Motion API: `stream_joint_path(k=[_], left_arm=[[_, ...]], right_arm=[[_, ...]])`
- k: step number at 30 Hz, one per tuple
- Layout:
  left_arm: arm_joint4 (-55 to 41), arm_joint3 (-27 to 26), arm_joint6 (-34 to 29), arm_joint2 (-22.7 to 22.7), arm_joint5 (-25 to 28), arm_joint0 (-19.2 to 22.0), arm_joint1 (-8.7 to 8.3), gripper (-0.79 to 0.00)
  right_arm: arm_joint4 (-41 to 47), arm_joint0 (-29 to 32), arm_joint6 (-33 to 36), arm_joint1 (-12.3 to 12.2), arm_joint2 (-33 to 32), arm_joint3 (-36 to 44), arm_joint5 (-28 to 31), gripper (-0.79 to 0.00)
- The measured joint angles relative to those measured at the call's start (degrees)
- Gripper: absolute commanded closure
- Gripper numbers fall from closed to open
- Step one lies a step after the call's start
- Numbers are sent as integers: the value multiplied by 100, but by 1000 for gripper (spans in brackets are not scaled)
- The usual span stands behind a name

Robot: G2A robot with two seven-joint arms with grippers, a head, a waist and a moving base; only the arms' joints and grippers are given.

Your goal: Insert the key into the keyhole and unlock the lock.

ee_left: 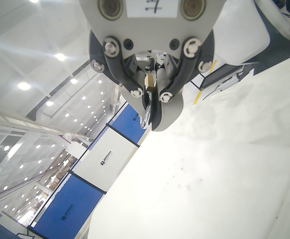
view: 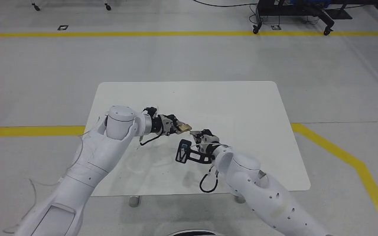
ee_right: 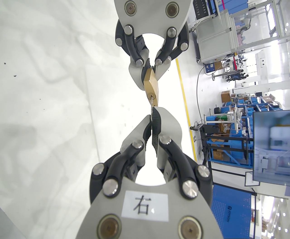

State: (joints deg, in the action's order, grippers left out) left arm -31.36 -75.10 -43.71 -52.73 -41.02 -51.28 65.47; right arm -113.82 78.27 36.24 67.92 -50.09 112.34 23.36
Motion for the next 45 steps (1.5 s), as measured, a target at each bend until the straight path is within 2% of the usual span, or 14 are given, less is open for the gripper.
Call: stream_joint_path(k=[14, 45], left_arm=[[55, -457, 688, -154, -260, -207, -26, 0], [423, -1063, 1212, -239, -297, -575, -84, 0]], right_arm=[[-173, 82, -77, 46, -10, 28, -23, 0], [-571, 107, 187, 203, 121, -58, -13, 0]])
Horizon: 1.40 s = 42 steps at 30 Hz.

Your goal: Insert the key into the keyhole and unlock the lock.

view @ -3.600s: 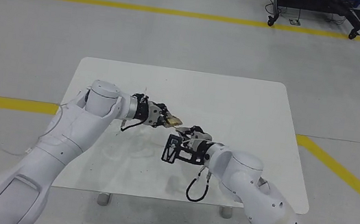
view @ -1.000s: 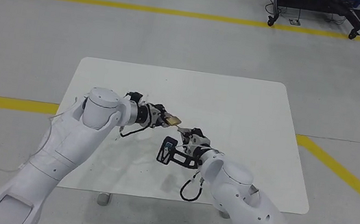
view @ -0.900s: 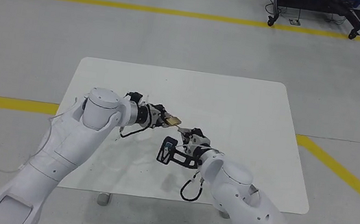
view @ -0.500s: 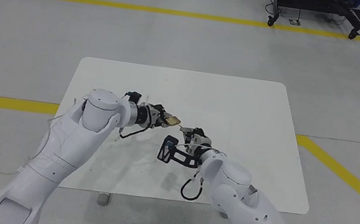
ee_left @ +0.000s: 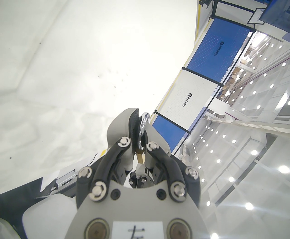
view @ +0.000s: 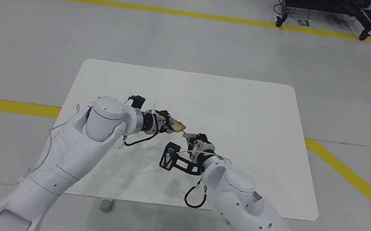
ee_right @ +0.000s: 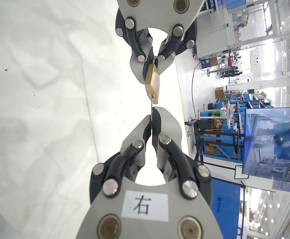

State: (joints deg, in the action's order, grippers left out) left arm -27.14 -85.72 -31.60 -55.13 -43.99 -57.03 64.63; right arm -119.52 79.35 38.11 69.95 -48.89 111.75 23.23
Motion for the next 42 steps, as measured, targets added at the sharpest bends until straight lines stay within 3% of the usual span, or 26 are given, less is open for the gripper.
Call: stream_joint_path(k=[42], left_arm=[[144, -189, -133, 43, -253, -18, -15, 0]], right_arm=[[-228, -118, 35, 251, 180, -266, 66, 0]])
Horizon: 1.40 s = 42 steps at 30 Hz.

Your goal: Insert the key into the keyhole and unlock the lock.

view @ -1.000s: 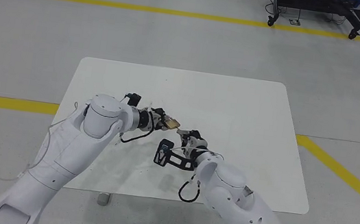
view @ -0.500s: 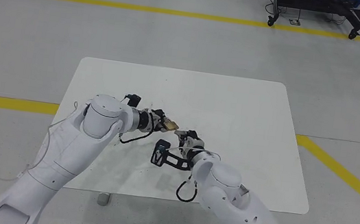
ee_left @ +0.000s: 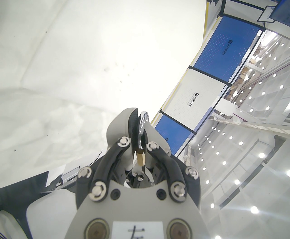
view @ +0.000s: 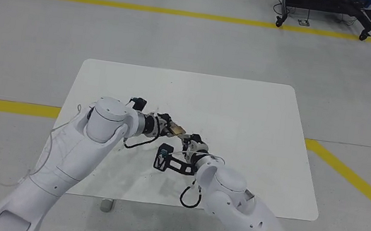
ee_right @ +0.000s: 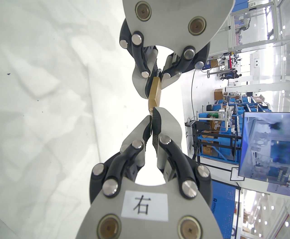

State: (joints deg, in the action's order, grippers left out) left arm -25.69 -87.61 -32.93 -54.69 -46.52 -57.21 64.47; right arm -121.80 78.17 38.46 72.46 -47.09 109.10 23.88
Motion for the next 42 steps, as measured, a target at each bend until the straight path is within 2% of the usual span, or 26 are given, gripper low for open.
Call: stream_joint_path(k=[7, 8, 10, 15, 21, 24, 26, 27, 28, 29, 32, 42], left_arm=[[-59, 53, -201, -5, -4, 28, -10, 0], [-67, 83, -231, 0, -5, 45, -10, 0], [-82, 127, -258, 5, 3, 70, -7, 0], [-124, 225, -271, -3, 71, 108, 0, 0], [-255, 424, -472, -11, 146, 164, 4, 0], [-350, 584, -568, -64, 372, 184, 5, 0], [-429, 741, -662, -114, 606, 196, 6, 0], [-457, 810, -702, -137, 725, 202, 6, 0], [-481, 874, -741, -159, 861, 206, 7, 0], [-521, 962, -803, -192, 1066, 206, 8, 0], [-639, 1192, -989, -279, 1623, 207, 12, 0], [-865, 2199, -1224, -358, 3755, 333, 125, 0]], right_arm=[[137, -34, -64, 29, -93, 0, 40, -15], [154, -36, -74, 34, -109, 4, 30, -126], [175, -25, -100, 38, -140, 25, 9, -219], [129, 129, -254, 13, -275, 166, -44, -336], [62, 415, -542, -52, -518, 380, -60, -339], [129, 594, -834, -103, -724, 530, -2, -342], [297, 721, -1136, -148, -941, 650, 96, -351], [389, 766, -1271, -167, -1051, 693, 145, -388], [510, 810, -1416, -183, -1165, 736, 176, -662], [733, 862, -1651, -202, -1316, 787, 226, -785], [1148, 906, -2133, -226, -1503, 821, 416, -785], [1096, 904, -2045, -225, -1482, 812, 384, -785]])
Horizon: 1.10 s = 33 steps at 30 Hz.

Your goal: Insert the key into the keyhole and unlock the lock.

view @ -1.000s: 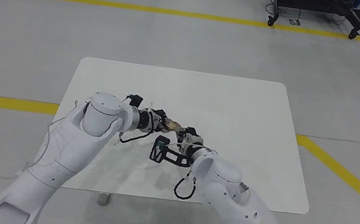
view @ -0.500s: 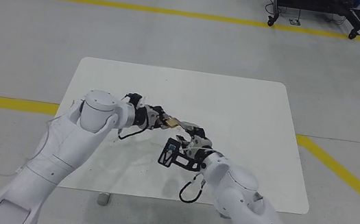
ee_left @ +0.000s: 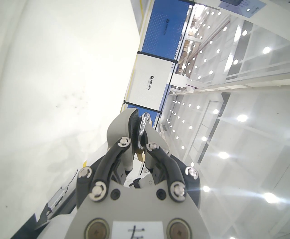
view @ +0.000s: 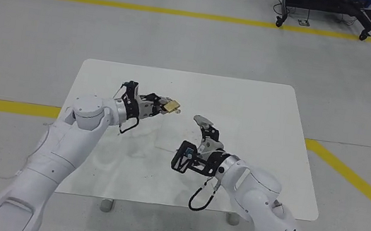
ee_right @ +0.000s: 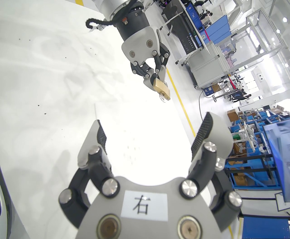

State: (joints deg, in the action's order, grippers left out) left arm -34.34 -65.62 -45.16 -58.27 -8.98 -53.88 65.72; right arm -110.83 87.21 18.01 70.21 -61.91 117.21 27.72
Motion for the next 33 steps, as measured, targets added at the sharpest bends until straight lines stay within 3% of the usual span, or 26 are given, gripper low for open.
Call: stream_joint_path(k=[1, 2, 3, 6, 12, 22, 27, 33], left_arm=[[-18, 25, 5, -22, 166, -16, 5, 0], [-39, 35, 33, -61, 384, -51, 8, 0], [-46, 25, 69, -90, 536, -86, 10, 0], [-18, -88, 222, -161, 937, -235, 11, 0], [340, -578, 503, -255, 1152, -546, -21, 0], [646, -1244, 738, -513, 869, -935, -93, 0], [762, -1505, 825, -580, 637, -1059, -111, 0], [761, -1715, 904, -656, 330, -1147, -118, 0]], right_arm=[[59, -4, -75, -1, -2, -10, 29, -643], [140, -22, -176, -5, -33, -25, 55, -643], [183, -38, -222, -7, -72, -36, 33, -308], [236, -72, -302, -6, -127, -73, -124, -225], [252, -257, -403, -3, -54, -264, 12, -206], [215, -679, 0, 95, 302, -614, -341, -188], [-97, -827, -25, 124, 542, -736, -397, -234], [-374, -886, -183, 139, 709, -810, -475, -219]])
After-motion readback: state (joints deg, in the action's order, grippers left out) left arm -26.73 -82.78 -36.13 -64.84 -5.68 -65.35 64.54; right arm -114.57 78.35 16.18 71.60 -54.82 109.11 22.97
